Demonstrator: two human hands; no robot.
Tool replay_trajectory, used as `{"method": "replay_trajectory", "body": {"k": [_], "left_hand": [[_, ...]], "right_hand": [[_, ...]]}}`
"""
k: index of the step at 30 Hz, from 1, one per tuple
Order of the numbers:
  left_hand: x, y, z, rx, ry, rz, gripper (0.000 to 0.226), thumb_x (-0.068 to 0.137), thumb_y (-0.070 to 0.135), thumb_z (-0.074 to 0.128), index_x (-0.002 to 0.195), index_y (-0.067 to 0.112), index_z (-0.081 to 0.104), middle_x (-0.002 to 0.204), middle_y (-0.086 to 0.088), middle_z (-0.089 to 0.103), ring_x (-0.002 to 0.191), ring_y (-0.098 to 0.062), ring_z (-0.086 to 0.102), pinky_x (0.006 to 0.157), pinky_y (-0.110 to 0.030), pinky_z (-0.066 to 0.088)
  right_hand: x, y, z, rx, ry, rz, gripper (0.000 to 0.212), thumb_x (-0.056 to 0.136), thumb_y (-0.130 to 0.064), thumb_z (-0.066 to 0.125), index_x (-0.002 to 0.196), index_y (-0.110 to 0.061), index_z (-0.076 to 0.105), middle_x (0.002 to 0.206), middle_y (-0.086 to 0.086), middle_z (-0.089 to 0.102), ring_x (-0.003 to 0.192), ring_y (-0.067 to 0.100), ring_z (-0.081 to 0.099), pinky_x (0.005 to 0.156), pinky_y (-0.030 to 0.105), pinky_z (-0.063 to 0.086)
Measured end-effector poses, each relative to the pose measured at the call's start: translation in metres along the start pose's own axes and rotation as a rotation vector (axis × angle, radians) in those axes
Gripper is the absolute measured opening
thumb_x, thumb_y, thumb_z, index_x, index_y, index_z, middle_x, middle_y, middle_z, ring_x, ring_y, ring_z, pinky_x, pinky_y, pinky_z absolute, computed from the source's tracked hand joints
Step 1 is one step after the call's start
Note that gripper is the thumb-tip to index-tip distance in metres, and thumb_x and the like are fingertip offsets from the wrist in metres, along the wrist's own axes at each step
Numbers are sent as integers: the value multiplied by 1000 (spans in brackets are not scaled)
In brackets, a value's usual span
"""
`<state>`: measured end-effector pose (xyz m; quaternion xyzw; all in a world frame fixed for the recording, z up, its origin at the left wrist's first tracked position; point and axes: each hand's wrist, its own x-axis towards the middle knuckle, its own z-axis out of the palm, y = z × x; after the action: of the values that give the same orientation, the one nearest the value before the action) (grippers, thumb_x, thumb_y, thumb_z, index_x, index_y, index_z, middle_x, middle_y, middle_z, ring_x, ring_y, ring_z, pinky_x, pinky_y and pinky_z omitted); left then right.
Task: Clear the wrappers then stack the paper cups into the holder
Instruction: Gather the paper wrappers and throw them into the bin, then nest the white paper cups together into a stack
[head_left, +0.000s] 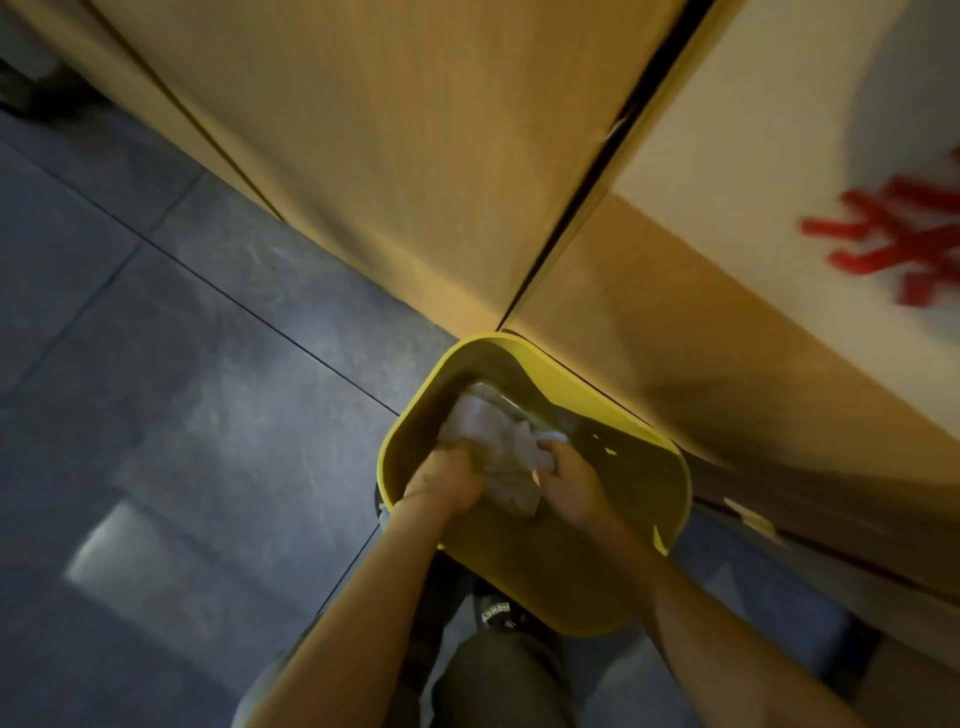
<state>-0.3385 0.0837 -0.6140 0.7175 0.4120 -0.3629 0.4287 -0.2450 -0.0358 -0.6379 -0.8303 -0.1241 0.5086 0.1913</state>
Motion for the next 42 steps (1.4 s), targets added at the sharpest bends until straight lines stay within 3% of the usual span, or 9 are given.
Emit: {"method": "replay_trajectory", "body": {"k": [4, 8, 14, 20, 23, 28, 34, 39, 42], "left_hand": [[-39, 15, -23, 66, 46, 40, 41, 91, 24, 43, 129, 8, 41, 130, -20, 49, 117, -36, 49, 96, -44, 43], [-106, 47, -66, 94, 124, 97, 29, 91, 22, 40, 107, 4, 56, 112, -23, 61, 103, -36, 57, 84, -41, 46], [-234, 110, -142, 302, 261, 222, 27, 92, 22, 37, 90, -1, 52, 102, -25, 62, 94, -39, 58, 75, -43, 46], [-345, 193, -218, 434, 402, 442, 25, 89, 23, 43, 100, 6, 59, 110, -23, 63, 102, -40, 58, 77, -43, 47], [-382, 241, -246, 503, 478, 600, 25, 88, 25, 45, 97, 6, 59, 105, -22, 65, 99, -40, 60, 77, -41, 47], [-414, 313, -258, 536, 520, 849, 23, 89, 25, 44, 96, 7, 56, 102, -16, 64, 97, -37, 59, 77, -44, 48], [-431, 371, -235, 417, 624, 1049, 23, 91, 25, 44, 104, 9, 54, 108, -12, 59, 99, -31, 57, 76, -40, 47], [-411, 396, -214, 363, 654, 1089, 33, 88, 23, 48, 119, 10, 48, 122, -13, 52, 112, -31, 51, 93, -43, 46], [-390, 400, -206, 430, 649, 1022, 45, 90, 27, 46, 132, 14, 38, 146, -12, 34, 134, -29, 32, 107, -41, 33]], "right_hand": [[-43, -39, -25, -16, 71, -104, 27, 91, -9, 47, 116, -4, 55, 118, 16, 61, 112, 29, 56, 84, 27, 41], [-108, -97, -65, -75, 72, -201, 25, 94, -18, 45, 105, -1, 60, 107, 22, 66, 102, 34, 59, 83, 37, 45], [-224, -183, -134, -217, 128, -303, 25, 90, -27, 47, 95, -8, 63, 97, 20, 69, 95, 36, 62, 72, 38, 45], [-328, -245, -217, -120, 333, -302, 24, 89, -29, 50, 96, -9, 62, 100, 19, 68, 99, 35, 60, 79, 37, 46], [-362, -263, -261, -138, 499, -277, 23, 90, -33, 48, 96, -14, 60, 98, 15, 69, 97, 34, 61, 73, 35, 45], [-404, -275, -328, -35, 800, -238, 20, 89, -29, 48, 95, -15, 60, 89, 14, 70, 88, 34, 62, 68, 35, 45], [-436, -255, -382, 82, 1023, -200, 17, 89, -23, 48, 95, -13, 59, 94, 10, 71, 88, 32, 63, 72, 38, 50], [-429, -211, -412, 67, 1074, -165, 31, 88, -16, 50, 118, -13, 51, 115, 12, 63, 103, 28, 58, 83, 40, 50], [-412, -183, -422, -29, 1006, -145, 44, 86, -10, 50, 129, -13, 42, 130, 12, 53, 120, 28, 48, 94, 39, 44]]}}
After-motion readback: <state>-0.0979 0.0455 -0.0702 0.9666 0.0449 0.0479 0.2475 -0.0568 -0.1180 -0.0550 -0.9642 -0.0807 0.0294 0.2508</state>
